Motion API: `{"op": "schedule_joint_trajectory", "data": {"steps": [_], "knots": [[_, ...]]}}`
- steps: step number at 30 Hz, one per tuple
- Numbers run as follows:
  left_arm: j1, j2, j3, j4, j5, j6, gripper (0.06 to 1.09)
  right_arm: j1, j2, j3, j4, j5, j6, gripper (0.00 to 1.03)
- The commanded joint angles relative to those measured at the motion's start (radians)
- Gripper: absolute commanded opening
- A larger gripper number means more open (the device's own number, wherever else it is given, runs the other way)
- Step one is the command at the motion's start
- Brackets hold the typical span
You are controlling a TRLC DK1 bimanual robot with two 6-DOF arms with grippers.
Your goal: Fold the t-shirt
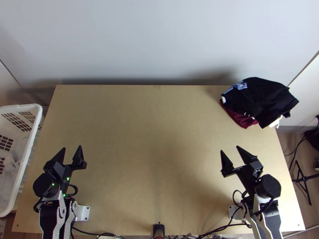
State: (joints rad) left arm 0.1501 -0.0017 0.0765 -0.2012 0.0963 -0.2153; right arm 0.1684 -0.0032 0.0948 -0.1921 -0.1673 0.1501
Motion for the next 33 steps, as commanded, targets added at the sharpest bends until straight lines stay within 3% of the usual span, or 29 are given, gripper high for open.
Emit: {"op": "schedule_joint_trajectory", "data": {"steps": [1, 11, 16, 33], "knots": [[0.000, 0.000, 0.000, 0.000, 0.002, -0.001, 1.04, 0.000, 0.000, 0.000, 0.000, 0.000, 0.000, 0.98], [0.008, 0.000, 0.000, 0.000, -0.003, 0.005, 1.04, 0.000, 0.000, 0.000, 0.000, 0.000, 0.000, 0.98], [-0.026, 0.000, 0.000, 0.000, -0.003, -0.059, 1.04, 0.000, 0.000, 0.000, -0.001, 0.000, 0.000, 0.98], [-0.026, 0.000, 0.000, -0.012, -0.050, -0.042, 1.04, 0.019, -0.001, 0.000, 0.000, 0.000, 0.025, 0.98]]}}
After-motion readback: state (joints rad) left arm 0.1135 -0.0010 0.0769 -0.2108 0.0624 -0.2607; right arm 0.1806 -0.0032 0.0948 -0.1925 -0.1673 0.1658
